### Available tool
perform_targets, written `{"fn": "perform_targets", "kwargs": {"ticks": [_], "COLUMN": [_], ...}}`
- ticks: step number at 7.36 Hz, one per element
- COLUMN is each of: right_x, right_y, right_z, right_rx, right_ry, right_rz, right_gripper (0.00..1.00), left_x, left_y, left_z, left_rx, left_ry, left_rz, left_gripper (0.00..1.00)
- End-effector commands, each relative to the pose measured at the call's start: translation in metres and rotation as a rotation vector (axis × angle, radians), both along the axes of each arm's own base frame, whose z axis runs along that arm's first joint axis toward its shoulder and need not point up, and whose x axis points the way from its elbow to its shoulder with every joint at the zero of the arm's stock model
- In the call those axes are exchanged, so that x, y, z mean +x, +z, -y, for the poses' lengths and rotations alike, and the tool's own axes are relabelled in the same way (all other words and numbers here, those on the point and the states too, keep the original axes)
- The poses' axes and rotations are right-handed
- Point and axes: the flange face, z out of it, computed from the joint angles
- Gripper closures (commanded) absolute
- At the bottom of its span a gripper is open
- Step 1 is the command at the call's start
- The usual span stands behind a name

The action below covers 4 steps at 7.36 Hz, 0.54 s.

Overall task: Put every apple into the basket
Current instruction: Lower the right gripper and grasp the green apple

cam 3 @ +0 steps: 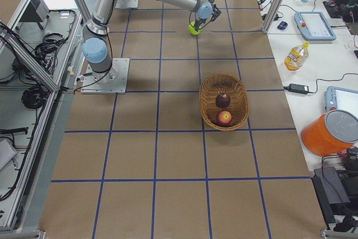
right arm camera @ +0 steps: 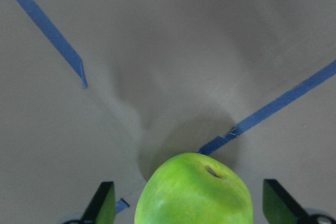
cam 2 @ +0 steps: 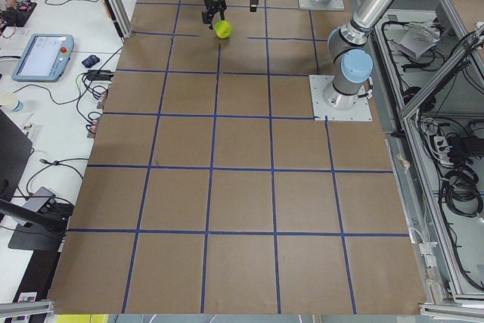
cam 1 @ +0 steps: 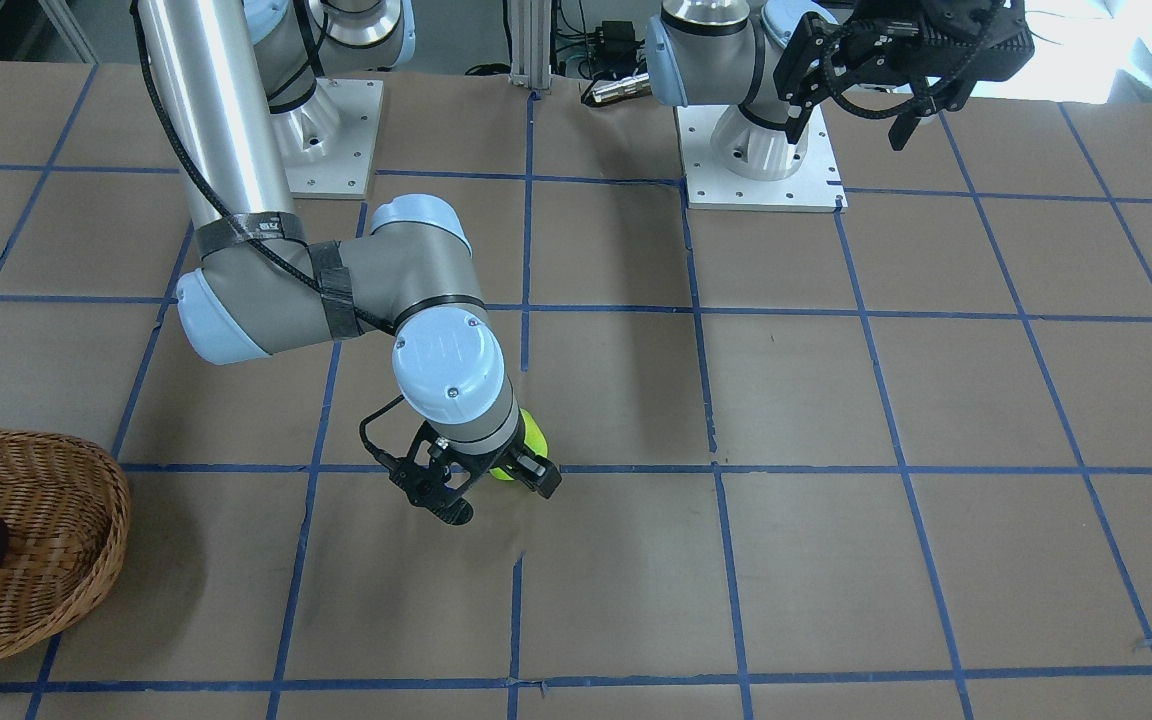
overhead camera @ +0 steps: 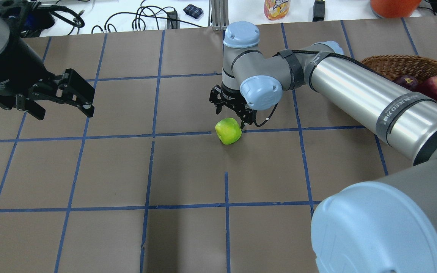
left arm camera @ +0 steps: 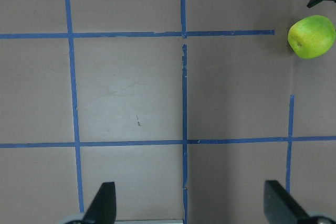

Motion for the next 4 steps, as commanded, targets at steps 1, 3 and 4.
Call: {"fn": "perform_targets", "kwargs": {"ticks": [1, 3, 4], "right_x": [-0.001, -0.006, -0.005], "right_y": [-0.013, -0.034, -0.031], "right_z": [-0.008, -0.022, -0.02], "right_rx": [0.033, 0.078, 0.072], "right_ry": [-0.011, -0.01, -0.012], "right_rz": [0.002, -0.012, -0.007], "right_gripper": [0.0, 0.0, 0.0], "left_x": [0.001, 0.0, 0.0], "left_y": [-0.001, 0.001, 0.0], "left_z": [0.003, 0.003, 0.001], "left_rx": [-0.011, -0.016, -0.013], "left_ry": [0.0, 0.0, 0.002], "left_rz": [-0.003, -0.004, -0.003], "left_gripper": [0.0, 0.0, 0.0]}}
